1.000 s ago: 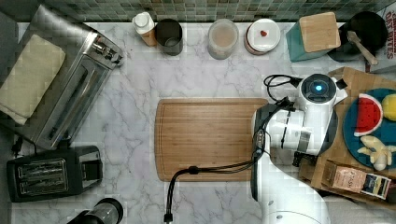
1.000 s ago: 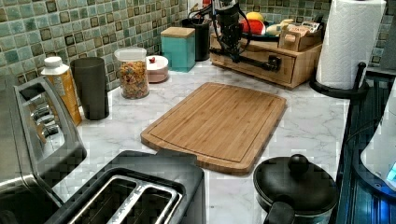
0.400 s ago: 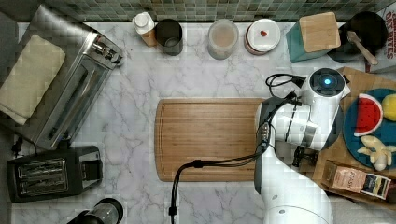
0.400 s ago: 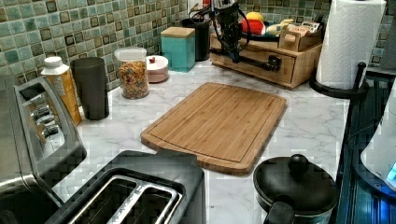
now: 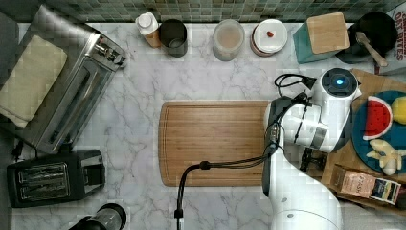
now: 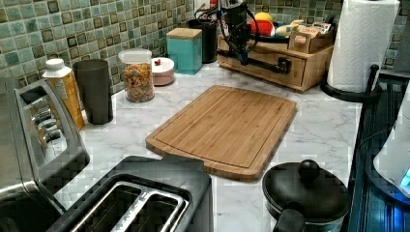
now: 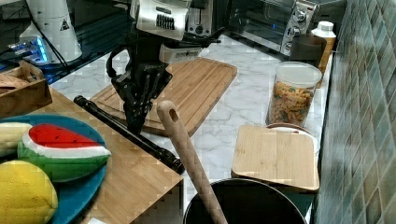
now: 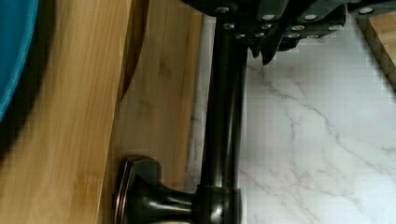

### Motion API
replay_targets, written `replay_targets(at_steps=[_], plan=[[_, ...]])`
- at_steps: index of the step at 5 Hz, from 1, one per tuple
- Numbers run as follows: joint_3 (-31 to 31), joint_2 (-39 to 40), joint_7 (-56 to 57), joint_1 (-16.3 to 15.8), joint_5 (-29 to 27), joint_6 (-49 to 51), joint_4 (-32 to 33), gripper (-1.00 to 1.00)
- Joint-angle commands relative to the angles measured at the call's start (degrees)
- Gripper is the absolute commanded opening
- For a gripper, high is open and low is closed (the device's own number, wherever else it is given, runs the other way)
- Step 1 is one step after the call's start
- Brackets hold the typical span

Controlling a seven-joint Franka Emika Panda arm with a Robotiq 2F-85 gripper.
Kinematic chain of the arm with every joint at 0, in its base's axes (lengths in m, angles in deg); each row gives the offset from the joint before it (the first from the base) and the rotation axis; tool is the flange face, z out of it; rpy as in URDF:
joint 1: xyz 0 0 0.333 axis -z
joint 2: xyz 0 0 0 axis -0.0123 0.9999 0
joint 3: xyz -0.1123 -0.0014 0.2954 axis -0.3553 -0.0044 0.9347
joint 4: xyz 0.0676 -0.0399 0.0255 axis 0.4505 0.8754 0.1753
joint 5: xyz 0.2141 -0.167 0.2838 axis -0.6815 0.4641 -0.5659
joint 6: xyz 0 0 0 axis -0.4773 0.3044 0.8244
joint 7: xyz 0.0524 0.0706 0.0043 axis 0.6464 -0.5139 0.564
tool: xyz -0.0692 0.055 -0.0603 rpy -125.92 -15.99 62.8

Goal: Close the drawer.

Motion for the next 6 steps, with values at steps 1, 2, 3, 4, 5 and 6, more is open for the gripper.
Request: replay_targets(at_steps=[1, 2, 3, 4, 5, 6], plan=[[-13.0, 3.7, 5.4, 8.5, -0.2, -4.3, -6.1, -1.0], [-11.8, 3.4, 4.9, 9.6, 0.7, -4.2, -6.1, -1.0], [-12.4, 3.6, 5.1, 9.1, 0.3, -4.2, -6.1, -1.0], [-12.4, 3.6, 5.1, 9.1, 0.3, -4.2, -6.1, -1.0], [-12.4, 3.6, 5.1, 9.1, 0.3, -4.2, -6.1, -1.0], [-12.4, 3.6, 5.1, 9.0, 0.3, -4.2, -6.1, -1.0]])
